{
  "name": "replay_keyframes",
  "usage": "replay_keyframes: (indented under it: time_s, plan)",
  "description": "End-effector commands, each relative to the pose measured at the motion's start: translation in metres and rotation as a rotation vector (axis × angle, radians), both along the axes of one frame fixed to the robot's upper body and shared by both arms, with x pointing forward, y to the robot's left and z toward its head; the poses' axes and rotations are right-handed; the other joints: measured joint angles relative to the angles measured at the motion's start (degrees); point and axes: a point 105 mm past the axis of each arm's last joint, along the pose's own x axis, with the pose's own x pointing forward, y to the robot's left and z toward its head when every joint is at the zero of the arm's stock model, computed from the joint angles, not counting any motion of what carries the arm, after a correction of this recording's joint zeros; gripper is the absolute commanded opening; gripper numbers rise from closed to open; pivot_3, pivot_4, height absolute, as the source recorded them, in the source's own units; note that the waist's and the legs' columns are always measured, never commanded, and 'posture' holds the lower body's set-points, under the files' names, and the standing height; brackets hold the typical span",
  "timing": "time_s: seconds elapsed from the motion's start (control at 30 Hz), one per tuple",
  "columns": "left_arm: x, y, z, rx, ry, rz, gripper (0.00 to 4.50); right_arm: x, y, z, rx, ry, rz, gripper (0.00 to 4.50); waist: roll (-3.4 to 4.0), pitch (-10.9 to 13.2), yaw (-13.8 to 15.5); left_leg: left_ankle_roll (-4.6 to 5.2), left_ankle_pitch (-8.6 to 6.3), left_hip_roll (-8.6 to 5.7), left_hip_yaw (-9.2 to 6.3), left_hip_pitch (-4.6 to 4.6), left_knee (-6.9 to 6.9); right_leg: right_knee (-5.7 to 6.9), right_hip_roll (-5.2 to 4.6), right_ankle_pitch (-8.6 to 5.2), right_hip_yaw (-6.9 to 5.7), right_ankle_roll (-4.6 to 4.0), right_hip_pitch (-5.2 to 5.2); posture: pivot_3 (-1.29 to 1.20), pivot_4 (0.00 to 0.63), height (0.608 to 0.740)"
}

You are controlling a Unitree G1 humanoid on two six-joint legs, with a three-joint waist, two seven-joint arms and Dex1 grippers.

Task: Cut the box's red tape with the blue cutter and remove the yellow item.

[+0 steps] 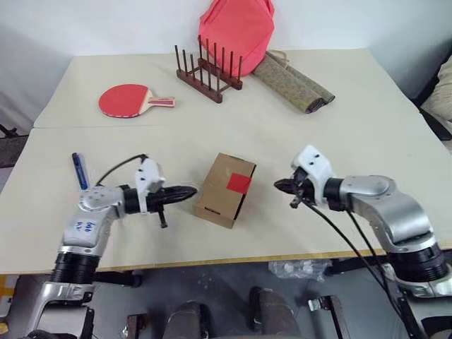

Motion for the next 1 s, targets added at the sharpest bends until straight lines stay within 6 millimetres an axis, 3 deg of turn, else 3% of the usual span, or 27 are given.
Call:
replay_keyframes:
  time_s: [0.03,0.13,0.27,0.4,0.47,0.53,0.6,0.9,1.0]
  plan:
    - [-0.016,-0.016,0.006,0.012,0.049,-0.16,0.05,0.017,0.017,0.019,0.03,-0.089,0.02,0.0,0.0,0.0,0.0,0.0,0.0,0.0,0.01,0.0,0.01,0.01,0.0,0.0,0.01,0.0,0.0,0.0,0.15,0.74]
    - [-0.032,-0.026,0.004,0.02,0.118,-0.268,0.05,0.029,0.03,0.031,0.09,-0.127,0.021,0.0,0.0,0.0,0.1,0.0,0.0,0.04,0.0,-0.04,0.04,0.0,-0.01,0.0,0.0,0.0,-0.01,0.0,0.15,0.74]
    - [-0.045,-0.031,0.007,0.02,0.162,-0.329,0.05,0.033,0.026,0.036,0.094,-0.153,0.014,0.0,0.0,0.0,0.4,0.0,0.0,0.05,-0.1,-0.12,0.04,0.0,-0.02,0.02,-0.08,0.04,-0.01,0.0,0.15,0.74]
    - [-0.042,-0.03,0.016,-0.034,0.14,-0.272,0.05,0.042,0.0,0.05,0.114,-0.245,-0.079,0.0,-0.01,0.0,0.3,0.02,-0.01,0.03,-0.13,-0.16,0.04,-0.07,-0.05,0.04,-0.09,0.08,-0.01,0.0,0.15,0.74]
    - [-0.03,-0.027,0.02,-0.059,0.073,-0.195,0.05,0.044,-0.015,0.055,0.118,-0.266,-0.134,0.0,-0.01,0.0,0.3,0.02,-0.01,0.04,-0.11,-0.16,0.04,-0.09,-0.05,0.04,-0.08,0.08,-0.02,0.0,0.15,0.74]
    - [-0.016,-0.021,0.02,-0.069,0.013,-0.098,0.05,0.039,-0.031,0.059,0.109,-0.272,-0.177,0.0,-0.01,0.0,0.4,0.03,-0.01,0.06,-0.11,-0.16,0.08,-0.07,-0.05,0.05,-0.08,0.08,-0.01,0.0,0.15,0.74]
    - [-0.015,-0.02,0.016,-0.069,0.01,-0.085,0.05,0.031,-0.04,0.062,0.105,-0.269,-0.189,0.0,-0.01,0.0,0.4,0.04,0.0,0.05,-0.11,-0.15,0.09,-0.06,-0.05,0.05,-0.07,0.08,0.0,0.0,0.15,0.74]
    - [-0.029,-0.074,0.005,-0.135,0.045,-0.26,0.05,0.01,-0.059,0.056,0.061,-0.211,-0.223,0.0,-0.02,0.0,0.4,0.05,-0.01,0.02,-0.08,-0.15,0.22,-0.04,-0.06,0.05,-0.06,0.08,0.02,0.0,0.15,0.74]
    - [-0.03,-0.078,0.005,-0.139,0.044,-0.262,0.05,0.007,-0.064,0.06,0.076,-0.216,-0.251,0.0,-0.02,0.0,0.4,0.05,-0.01,0.04,-0.09,-0.16,0.32,0.03,-0.06,0.06,-0.05,0.07,0.02,0.0,0.15,0.74]
